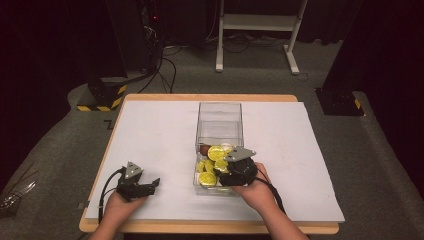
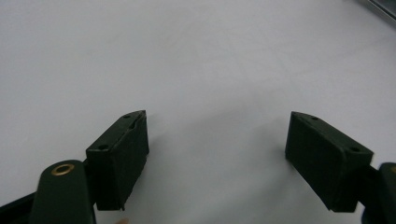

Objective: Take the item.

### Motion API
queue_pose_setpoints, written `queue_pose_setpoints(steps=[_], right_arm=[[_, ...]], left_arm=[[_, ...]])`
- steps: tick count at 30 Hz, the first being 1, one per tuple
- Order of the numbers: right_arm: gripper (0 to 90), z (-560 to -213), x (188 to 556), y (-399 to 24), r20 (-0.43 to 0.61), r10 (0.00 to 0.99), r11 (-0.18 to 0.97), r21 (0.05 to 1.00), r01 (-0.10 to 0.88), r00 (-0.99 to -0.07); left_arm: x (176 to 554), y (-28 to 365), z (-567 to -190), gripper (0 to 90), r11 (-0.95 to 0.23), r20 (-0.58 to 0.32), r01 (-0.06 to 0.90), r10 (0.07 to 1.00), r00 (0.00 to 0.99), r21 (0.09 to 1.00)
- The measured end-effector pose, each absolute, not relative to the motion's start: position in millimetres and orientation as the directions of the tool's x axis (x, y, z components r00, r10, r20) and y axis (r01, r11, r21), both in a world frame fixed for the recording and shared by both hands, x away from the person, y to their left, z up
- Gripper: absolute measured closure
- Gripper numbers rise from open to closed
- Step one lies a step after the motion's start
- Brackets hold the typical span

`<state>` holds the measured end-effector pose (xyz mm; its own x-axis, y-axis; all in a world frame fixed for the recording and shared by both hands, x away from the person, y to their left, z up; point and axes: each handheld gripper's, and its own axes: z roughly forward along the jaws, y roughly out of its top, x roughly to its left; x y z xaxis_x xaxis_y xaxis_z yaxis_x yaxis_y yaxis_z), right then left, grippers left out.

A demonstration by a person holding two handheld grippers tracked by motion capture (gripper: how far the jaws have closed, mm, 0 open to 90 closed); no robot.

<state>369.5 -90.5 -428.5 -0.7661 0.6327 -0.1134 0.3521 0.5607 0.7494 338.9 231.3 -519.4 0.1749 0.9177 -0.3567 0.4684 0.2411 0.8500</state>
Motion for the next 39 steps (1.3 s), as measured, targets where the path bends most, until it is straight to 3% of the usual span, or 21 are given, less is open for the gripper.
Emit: queue_pose_setpoints(steps=[6, 10, 39], right_arm=[[31.6, -431, 369, -87, -0.145, 0.624, 0.584, 0.740, 0.334, -0.768], [38.0, -429, 368, -90, -0.108, 0.618, 0.570, 0.743, 0.349, -0.779], [38.6, -419, 362, -103, -0.040, 0.627, 0.433, 0.848, 0.305, -0.778]], left_arm=[[339, 231, -519, 21.4, 0.239, -0.358, 0.472, 0.917, 0.178, 0.849], [339, 231, -519, 21.4, 0.240, -0.359, 0.472, 0.916, 0.179, 0.848], [339, 231, -519, 21.5, 0.243, -0.359, 0.468, 0.917, 0.175, 0.849]])
